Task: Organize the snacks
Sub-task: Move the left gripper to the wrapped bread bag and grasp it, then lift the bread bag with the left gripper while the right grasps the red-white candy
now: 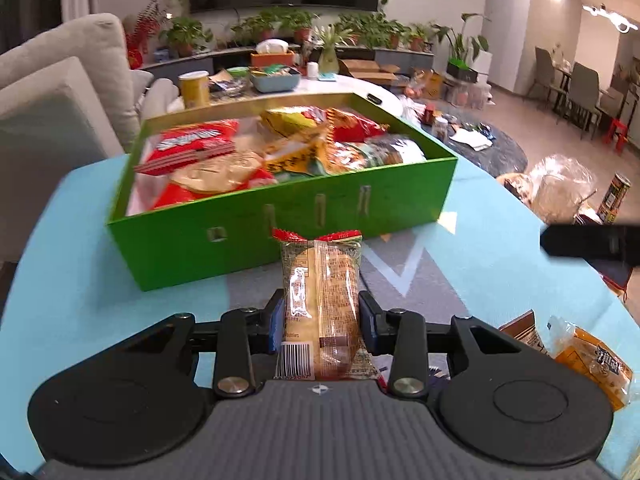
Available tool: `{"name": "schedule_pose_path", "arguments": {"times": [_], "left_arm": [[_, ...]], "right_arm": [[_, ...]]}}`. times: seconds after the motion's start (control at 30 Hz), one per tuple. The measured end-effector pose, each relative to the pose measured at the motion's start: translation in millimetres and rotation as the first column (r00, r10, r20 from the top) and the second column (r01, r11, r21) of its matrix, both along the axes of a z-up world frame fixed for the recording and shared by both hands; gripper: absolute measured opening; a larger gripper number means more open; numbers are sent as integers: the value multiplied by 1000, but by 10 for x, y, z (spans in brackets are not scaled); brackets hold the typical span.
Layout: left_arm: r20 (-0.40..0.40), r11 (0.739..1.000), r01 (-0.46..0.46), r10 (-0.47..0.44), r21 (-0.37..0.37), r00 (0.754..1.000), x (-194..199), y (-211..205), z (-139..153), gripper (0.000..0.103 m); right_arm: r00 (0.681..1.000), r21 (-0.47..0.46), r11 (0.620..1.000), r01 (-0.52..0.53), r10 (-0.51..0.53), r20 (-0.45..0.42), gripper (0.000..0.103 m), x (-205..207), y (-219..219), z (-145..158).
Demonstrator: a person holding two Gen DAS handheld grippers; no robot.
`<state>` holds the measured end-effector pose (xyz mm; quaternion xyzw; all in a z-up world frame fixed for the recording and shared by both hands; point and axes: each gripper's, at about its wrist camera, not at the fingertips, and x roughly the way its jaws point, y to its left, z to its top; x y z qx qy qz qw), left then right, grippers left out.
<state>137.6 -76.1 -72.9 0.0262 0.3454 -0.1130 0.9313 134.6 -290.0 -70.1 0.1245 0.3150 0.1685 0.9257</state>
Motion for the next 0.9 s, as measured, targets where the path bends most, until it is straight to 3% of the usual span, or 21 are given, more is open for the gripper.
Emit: {"name": "schedule_pose_path", "arguments": {"times": [0.37, 0.6, 0.9], "left_arm": [[48, 998, -38, 40, -42, 998, -341, 277, 197, 35], [58, 997, -35, 39, -66, 998, -517, 354, 266, 35], [60, 996, -39, 44, -85, 997, -555, 431, 270, 35]], "right_arm": [[968, -110, 962, -249, 250, -11, 67, -512, 489, -117], [963, -220, 937, -270, 266, -50, 67, -524, 774, -260], [966, -282, 924, -256, 237, -103, 67, -352, 923, -451]]}}
